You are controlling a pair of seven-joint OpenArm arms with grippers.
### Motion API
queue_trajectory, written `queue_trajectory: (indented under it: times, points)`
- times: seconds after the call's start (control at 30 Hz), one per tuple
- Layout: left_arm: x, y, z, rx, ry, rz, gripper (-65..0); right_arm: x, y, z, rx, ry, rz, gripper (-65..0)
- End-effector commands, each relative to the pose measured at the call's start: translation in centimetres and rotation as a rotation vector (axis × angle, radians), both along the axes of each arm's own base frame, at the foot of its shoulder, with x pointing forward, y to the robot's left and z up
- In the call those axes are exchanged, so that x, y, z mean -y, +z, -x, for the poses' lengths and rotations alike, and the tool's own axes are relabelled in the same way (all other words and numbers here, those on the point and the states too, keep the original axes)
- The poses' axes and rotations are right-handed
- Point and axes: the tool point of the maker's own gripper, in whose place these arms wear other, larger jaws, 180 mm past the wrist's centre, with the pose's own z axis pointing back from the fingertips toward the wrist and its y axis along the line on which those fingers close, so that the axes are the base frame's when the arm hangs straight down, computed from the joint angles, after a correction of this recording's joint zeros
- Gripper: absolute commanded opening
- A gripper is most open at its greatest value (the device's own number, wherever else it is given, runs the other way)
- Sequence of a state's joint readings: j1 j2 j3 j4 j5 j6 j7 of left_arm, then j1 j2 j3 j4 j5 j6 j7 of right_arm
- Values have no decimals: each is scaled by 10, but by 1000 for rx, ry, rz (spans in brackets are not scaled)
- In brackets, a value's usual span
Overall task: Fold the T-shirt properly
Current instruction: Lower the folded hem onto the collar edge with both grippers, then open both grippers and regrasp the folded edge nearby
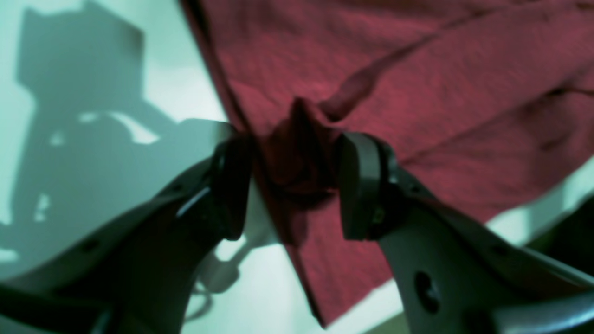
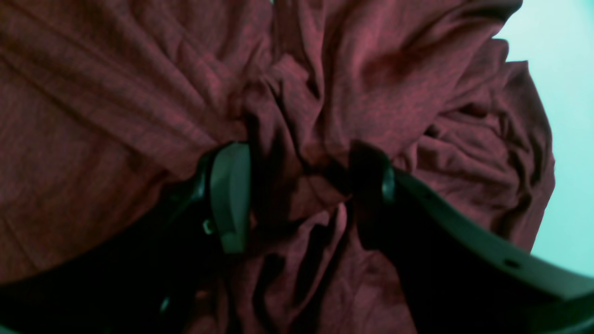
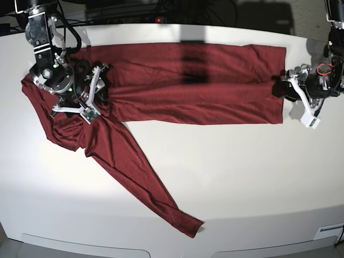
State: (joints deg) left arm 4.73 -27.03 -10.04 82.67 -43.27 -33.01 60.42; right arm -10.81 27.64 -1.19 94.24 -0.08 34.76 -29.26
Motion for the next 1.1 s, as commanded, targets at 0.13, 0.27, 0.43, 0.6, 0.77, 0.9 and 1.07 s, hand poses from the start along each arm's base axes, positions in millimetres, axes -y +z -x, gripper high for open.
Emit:
queue_trajectory:
  times: [0.13,0.27,0.43,0.6,0.77,0.9,1.07]
  points:
    - [-13,13,-17,65,2,-58,-354,1,20,-20,79,9,-7,-316]
    - [-13,13,-17,64,1,-59,-353,-1,30,-30,110,13,-8,-316]
    - [-13,13,-17,67,2,-58,-353,-5,39,-34,138,24,-12,-316]
    - [-13,13,-18,71,3,-57,-353,-9,49,-34,149,32,-1,-316]
    - [-13,12,-16,66,3,-57,-353,-1,45,-28,97,10,51,-316]
    - [-13,12,-16,66,3,-56,-353,0,46,-26,92,4,59,-316]
    - [-13,13,-17,72,6,-55,-353,8,70,-34,154,-36,21,-316]
